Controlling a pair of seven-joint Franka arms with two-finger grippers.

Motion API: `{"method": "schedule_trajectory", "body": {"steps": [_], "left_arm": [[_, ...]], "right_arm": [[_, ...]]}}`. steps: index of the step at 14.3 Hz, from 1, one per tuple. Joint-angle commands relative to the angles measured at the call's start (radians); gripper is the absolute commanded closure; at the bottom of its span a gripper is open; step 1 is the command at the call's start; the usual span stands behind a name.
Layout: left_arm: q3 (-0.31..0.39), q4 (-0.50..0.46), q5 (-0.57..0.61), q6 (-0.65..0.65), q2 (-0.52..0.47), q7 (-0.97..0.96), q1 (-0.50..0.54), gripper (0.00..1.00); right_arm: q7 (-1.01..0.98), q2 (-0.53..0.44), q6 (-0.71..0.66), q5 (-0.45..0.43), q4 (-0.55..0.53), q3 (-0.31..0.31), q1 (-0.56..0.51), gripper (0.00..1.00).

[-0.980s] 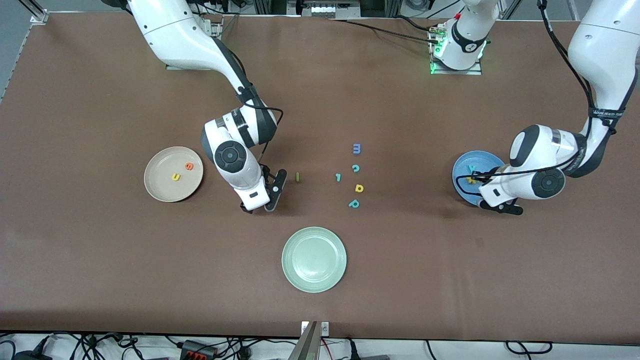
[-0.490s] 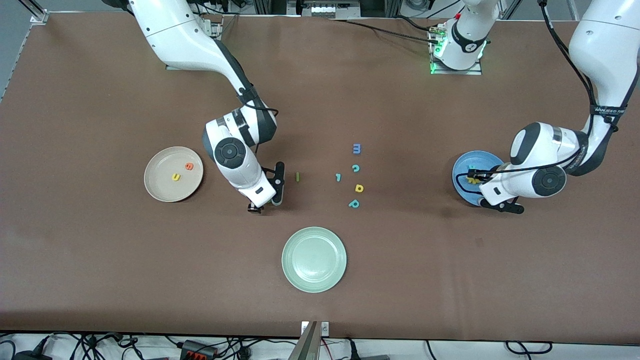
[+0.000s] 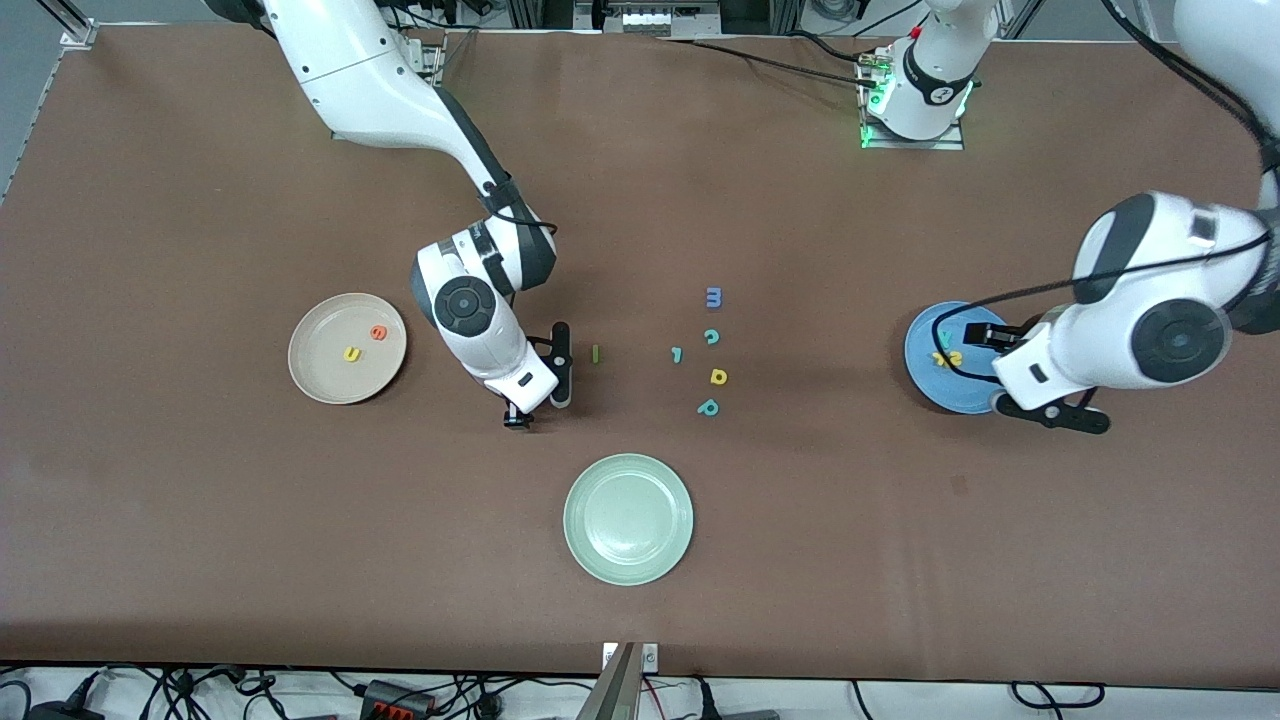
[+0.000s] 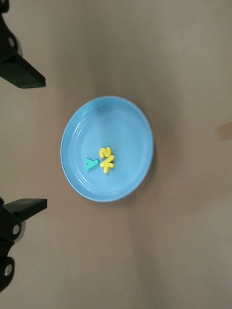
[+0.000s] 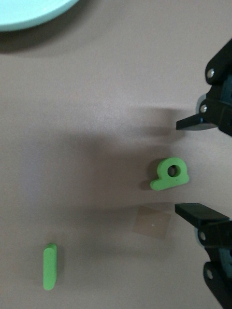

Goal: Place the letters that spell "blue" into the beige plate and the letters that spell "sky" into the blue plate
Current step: 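Withdraw the left gripper while the right gripper places green b on beige plate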

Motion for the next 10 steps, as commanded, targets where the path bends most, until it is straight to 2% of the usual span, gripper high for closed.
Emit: {"method": "schedule_trajectory", "body": {"steps": [1, 5, 7, 9, 10], "left_arm": [[-0.057, 0.170, 0.006, -0.086, 0.013, 0.008, 0.004, 0.00], [-0.089, 0.323, 0.003, -0.195, 0.013, 0.006, 0.000, 0.00], [-0.089, 0.380, 0.000, -0.218, 0.013, 0.003, 0.006, 0.00], [-0.068, 0.406, 0.000, -0.215, 0.013, -0.002, -0.025, 0.00], [-0.014, 0.408, -0.006, -0.218, 0.007, -0.003, -0.075, 0.00]], "right_arm": [[-0.021, 0.004, 0.022, -0.009, -0.004, 0.000, 0.012, 0.31], [-0.024, 0.024, 0.048, -0.009, 0.001, 0.000, 0.012, 0.36], [-0.024, 0.029, 0.048, -0.009, 0.001, 0.000, 0.010, 0.46], [-0.023, 0.027, 0.045, -0.008, 0.001, 0.000, 0.012, 0.66], [-0.020, 0.027, 0.043, -0.008, -0.001, 0.000, 0.012, 0.72]]}}
